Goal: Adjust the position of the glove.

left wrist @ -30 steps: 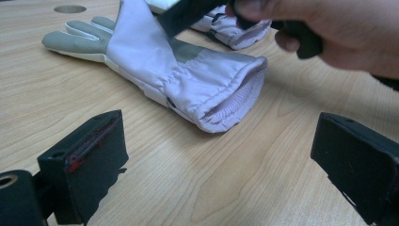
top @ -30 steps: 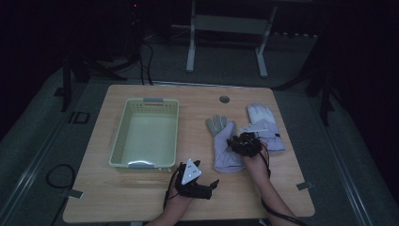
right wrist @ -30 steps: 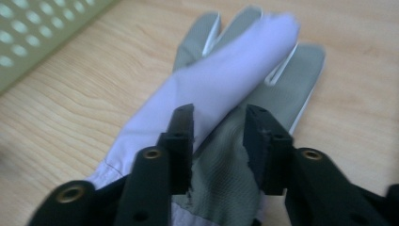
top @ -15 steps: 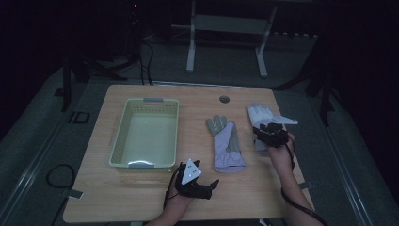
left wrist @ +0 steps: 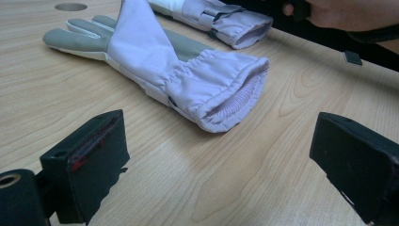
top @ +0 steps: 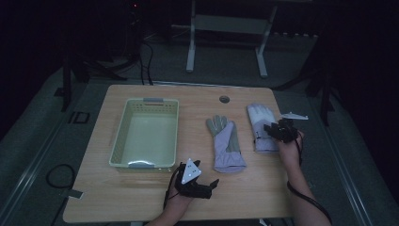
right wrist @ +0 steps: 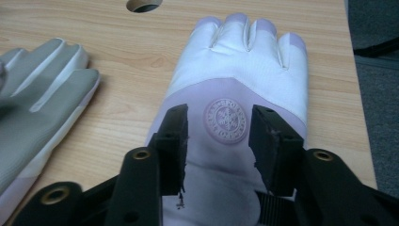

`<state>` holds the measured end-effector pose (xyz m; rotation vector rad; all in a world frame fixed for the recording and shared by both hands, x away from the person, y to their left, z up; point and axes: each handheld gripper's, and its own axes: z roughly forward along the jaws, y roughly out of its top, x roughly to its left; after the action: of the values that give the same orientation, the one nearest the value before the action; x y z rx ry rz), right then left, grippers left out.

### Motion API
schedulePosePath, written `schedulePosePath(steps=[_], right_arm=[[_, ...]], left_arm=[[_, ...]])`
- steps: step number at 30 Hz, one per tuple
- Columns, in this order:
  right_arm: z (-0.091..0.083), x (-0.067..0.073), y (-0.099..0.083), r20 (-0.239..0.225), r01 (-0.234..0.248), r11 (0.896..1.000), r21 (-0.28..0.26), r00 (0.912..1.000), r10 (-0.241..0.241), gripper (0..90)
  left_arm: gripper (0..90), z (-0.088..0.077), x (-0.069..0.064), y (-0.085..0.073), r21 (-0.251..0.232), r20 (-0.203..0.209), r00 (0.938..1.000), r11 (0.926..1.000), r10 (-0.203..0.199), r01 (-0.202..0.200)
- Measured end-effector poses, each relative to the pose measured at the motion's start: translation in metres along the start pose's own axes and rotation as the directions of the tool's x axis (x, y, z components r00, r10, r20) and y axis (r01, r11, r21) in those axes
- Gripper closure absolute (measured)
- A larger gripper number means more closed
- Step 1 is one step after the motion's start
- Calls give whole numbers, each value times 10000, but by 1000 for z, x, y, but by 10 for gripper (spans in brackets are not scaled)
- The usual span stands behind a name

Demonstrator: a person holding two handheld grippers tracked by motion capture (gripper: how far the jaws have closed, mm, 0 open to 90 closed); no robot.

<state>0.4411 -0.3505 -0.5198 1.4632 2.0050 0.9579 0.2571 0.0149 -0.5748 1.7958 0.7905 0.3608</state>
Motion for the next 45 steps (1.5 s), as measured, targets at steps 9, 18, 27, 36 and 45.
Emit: schedulePosePath(steps=[9,18,27,36,45], right_arm=[[23,-5,2,73,75,9978,661,9999,-80,531],[29,-5,-6,-113,-35,9975,711,9999,44,676],[20,-6,0,-161,-405,9960,801,9990,419,796],[-6,-7,9,-422,-301,9976,630,9986,328,808],[-49,0,14,-642,-138,9993,352,9978,161,808]], left_arm=[[49,0,0,0,3,10,10000,10000,0,0],[49,0,0,0,7,-2,10000,10000,3,-3],[49,0,0,0,3,-8,10000,10000,-21,21],[49,0,0,0,-1,-7,10000,10000,-18,18],[49,0,0,0,-23,30,10000,10000,-44,44]])
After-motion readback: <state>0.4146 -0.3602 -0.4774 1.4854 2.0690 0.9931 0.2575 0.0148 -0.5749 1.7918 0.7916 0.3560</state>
